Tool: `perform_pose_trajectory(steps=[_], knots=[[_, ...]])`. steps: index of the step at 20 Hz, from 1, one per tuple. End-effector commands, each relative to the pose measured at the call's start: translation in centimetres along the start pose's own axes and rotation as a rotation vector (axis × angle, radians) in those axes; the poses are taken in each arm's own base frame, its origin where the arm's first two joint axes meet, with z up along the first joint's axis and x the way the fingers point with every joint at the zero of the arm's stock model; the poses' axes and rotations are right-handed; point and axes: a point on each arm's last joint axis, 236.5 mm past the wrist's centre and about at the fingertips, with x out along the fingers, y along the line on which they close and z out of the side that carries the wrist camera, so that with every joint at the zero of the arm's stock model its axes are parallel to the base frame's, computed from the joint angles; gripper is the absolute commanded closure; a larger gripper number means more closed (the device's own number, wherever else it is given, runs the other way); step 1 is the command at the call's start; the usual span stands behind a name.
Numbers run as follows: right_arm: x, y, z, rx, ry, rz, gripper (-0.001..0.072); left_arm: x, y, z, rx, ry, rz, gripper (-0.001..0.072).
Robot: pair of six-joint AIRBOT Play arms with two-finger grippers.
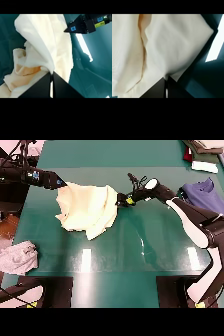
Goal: Fold the shirts.
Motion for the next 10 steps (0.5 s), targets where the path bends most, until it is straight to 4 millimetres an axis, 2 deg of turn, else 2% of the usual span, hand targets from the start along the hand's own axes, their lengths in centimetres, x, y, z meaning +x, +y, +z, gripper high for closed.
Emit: perform_pose_trajectory(steps=[1, 3, 4, 6, 8, 10], knots=[[-1.0, 0.2, 0.5, -0.048, -0.015, -0.032, 0.0702, -0.1, 0.1, 0.0, 0.004, 0.001, 0.007, 0.0683], [-5.1, 0.2, 1.8, -0.165, -0.064, -0.126, 0.0703, -1.4, 0.8, 0.9, 0.053, -0.009, 0.069, 0.0683], [-8.4, 0.1, 2.8, -0.235, -0.103, -0.195, 0.0703, -2.7, 0.9, 1.9, 0.091, -0.029, 0.112, 0.0683], [-16.4, 0.1, 4.7, -0.352, -0.169, -0.343, 0.0703, -6.4, 0.2, 5.1, 0.175, -0.117, 0.189, 0.0683], [-24.8, 1.6, 5.8, -0.415, -0.255, -0.450, 0.0703, -10.8, -2.3, 8.3, 0.256, -0.239, 0.226, 0.0683], [-32.2, 4.4, 6.1, -0.449, -0.364, -0.493, 0.0703, -15.6, -5.5, 10.7, 0.333, -0.363, 0.250, 0.0683]])
